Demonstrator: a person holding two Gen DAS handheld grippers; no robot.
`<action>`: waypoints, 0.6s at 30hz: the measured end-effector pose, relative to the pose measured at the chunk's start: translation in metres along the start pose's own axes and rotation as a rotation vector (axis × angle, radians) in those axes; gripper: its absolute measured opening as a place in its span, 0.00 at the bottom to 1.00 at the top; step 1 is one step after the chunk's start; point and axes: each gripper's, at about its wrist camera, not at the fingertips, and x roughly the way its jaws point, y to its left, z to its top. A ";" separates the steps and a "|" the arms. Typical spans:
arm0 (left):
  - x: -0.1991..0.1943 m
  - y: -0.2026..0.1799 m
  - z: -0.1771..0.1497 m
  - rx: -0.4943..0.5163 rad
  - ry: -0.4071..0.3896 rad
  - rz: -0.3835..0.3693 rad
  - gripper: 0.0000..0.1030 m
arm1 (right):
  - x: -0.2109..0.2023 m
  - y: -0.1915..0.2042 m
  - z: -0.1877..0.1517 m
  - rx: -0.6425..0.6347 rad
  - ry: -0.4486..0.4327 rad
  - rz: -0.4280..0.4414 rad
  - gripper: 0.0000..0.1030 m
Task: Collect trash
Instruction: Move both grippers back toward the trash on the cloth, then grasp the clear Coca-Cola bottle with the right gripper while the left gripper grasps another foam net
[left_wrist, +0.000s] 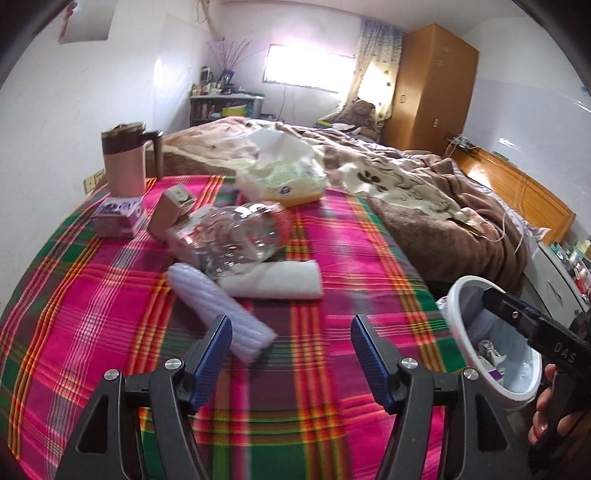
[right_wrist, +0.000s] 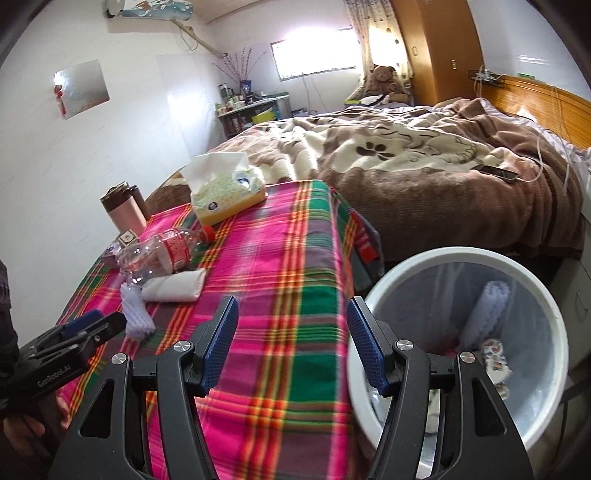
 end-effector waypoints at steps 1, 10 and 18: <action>0.004 0.007 0.000 -0.019 0.013 0.000 0.65 | 0.003 0.004 0.002 -0.009 0.002 0.005 0.61; 0.037 0.043 0.009 -0.094 0.069 0.049 0.66 | 0.038 0.044 0.022 -0.053 0.025 0.059 0.61; 0.056 0.042 0.011 -0.065 0.112 0.040 0.66 | 0.067 0.075 0.038 -0.050 0.071 0.124 0.61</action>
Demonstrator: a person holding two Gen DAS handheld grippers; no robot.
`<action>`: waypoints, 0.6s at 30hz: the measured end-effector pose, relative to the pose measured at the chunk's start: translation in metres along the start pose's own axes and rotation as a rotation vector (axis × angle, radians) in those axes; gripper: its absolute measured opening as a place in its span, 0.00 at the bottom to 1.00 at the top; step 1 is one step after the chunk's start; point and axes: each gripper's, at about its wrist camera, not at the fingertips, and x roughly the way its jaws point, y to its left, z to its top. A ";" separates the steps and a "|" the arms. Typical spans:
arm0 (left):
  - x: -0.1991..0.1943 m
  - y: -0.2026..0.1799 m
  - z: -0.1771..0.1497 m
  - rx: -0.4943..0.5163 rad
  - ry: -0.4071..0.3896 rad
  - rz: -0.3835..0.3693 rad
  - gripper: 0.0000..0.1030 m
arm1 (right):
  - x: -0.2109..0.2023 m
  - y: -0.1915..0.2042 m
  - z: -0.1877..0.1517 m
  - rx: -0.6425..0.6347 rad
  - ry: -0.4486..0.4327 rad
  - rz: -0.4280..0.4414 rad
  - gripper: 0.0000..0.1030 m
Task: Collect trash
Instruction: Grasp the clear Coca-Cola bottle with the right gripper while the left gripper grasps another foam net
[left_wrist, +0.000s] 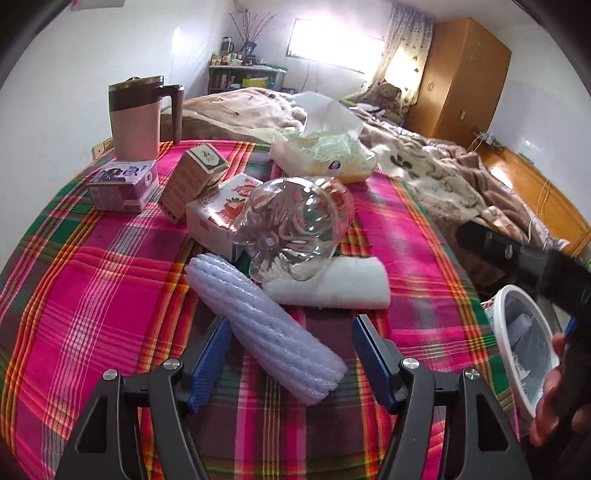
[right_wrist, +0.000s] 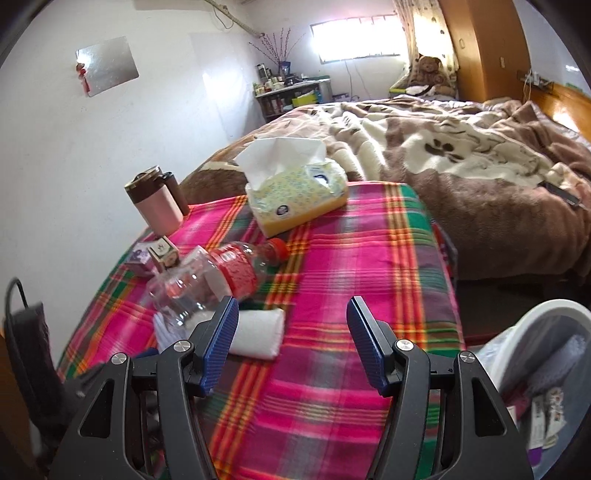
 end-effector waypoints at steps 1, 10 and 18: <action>0.002 0.001 0.001 -0.002 0.010 0.001 0.66 | 0.003 0.003 0.003 0.002 0.002 -0.003 0.61; 0.001 0.033 0.002 -0.033 0.032 0.042 0.66 | 0.036 0.024 0.019 0.042 0.062 0.050 0.61; -0.006 0.069 0.008 -0.066 0.017 0.093 0.66 | 0.062 0.036 0.028 0.071 0.125 0.070 0.71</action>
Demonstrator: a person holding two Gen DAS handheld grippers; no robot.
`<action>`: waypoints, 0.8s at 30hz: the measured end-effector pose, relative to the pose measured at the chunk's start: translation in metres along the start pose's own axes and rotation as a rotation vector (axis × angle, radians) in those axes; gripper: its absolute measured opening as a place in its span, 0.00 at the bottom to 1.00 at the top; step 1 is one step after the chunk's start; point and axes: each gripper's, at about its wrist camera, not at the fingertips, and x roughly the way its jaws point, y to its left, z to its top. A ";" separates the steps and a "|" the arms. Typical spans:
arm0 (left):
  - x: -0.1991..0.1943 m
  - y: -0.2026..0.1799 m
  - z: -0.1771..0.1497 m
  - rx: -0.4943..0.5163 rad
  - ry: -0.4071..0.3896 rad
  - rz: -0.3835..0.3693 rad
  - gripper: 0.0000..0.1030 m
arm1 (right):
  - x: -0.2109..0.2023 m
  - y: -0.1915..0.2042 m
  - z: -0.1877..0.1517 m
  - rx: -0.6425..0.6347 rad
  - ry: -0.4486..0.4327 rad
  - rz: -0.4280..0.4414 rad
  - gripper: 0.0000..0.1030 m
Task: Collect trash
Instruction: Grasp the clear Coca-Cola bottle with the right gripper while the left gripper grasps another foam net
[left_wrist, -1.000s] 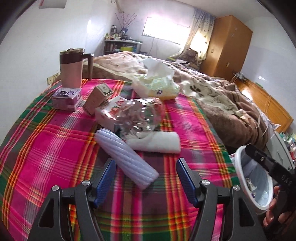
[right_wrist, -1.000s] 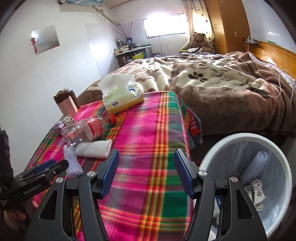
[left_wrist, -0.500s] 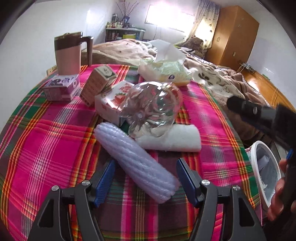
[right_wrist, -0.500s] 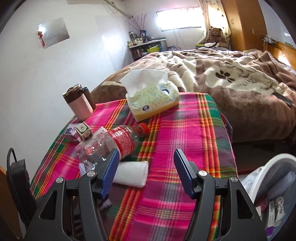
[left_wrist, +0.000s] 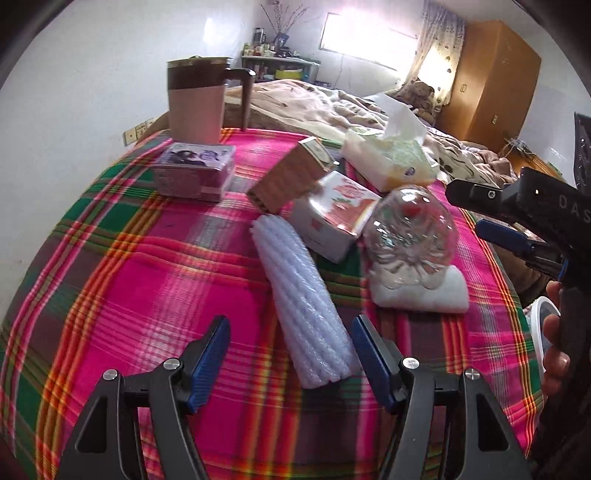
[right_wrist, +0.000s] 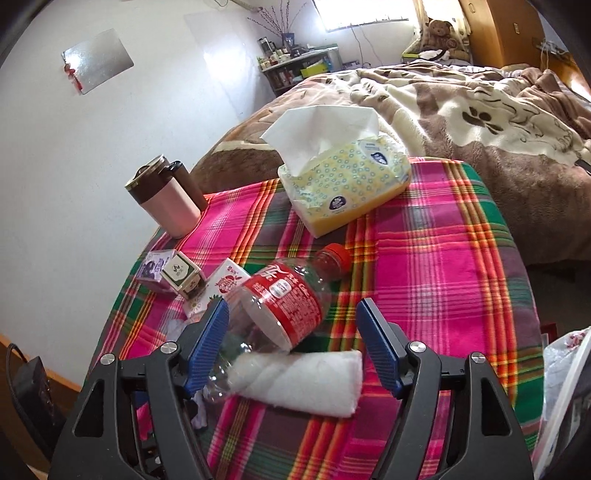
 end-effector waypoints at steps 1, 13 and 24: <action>0.001 0.005 0.002 -0.004 0.002 0.001 0.66 | 0.003 0.000 0.002 0.014 0.008 0.000 0.71; 0.005 0.031 0.014 -0.026 0.008 0.001 0.66 | 0.039 0.009 0.014 0.091 0.116 -0.035 0.77; 0.011 0.040 0.020 -0.030 0.013 0.001 0.66 | 0.040 0.027 0.003 -0.030 0.256 -0.090 0.78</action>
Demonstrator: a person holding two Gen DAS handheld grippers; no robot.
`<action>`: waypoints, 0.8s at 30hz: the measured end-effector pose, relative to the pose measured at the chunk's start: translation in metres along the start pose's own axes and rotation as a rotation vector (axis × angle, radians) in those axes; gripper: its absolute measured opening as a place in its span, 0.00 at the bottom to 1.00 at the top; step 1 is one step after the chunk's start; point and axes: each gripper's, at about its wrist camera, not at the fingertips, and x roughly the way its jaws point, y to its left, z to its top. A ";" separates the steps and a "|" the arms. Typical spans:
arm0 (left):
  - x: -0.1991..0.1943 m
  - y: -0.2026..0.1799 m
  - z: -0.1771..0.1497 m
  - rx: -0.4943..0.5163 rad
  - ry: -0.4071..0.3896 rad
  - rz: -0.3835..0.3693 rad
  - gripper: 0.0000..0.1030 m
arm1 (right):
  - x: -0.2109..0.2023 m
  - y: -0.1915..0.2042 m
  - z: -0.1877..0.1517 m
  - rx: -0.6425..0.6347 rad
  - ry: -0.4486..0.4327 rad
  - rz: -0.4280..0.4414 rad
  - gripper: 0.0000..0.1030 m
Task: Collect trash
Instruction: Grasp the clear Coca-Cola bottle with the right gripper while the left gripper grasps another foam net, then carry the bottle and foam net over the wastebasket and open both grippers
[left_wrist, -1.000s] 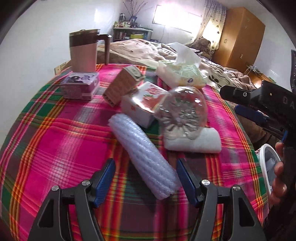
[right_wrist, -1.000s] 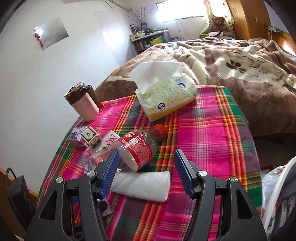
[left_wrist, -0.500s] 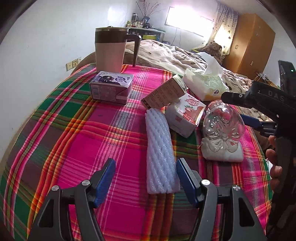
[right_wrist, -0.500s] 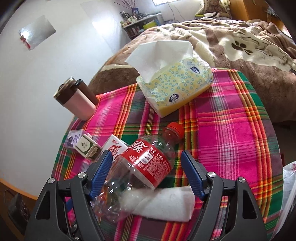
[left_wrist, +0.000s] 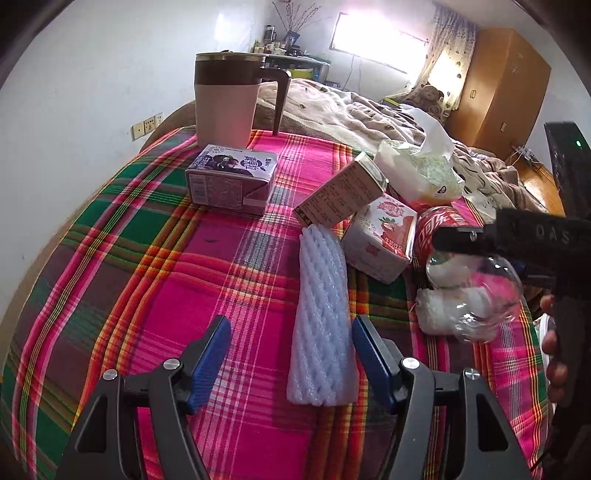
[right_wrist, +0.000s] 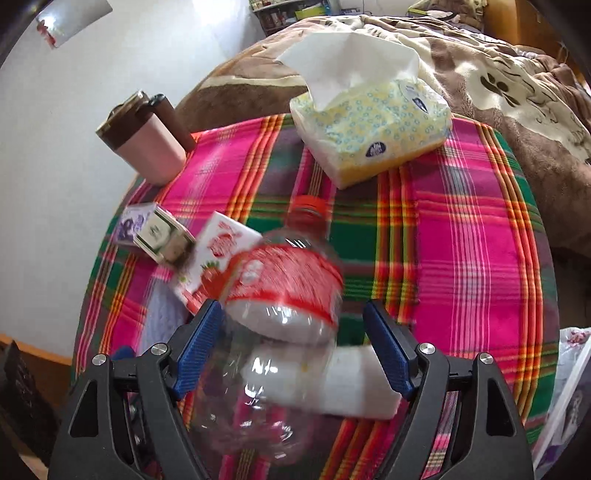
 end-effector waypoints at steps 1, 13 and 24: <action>-0.001 0.000 -0.001 -0.001 -0.001 -0.002 0.66 | 0.000 0.000 -0.003 -0.012 -0.002 -0.015 0.78; 0.009 -0.005 0.013 0.014 -0.012 -0.009 0.66 | 0.009 0.009 -0.003 -0.138 -0.049 -0.046 0.78; 0.015 -0.017 0.011 0.062 0.008 -0.015 0.26 | 0.009 0.005 -0.007 -0.129 -0.077 -0.040 0.62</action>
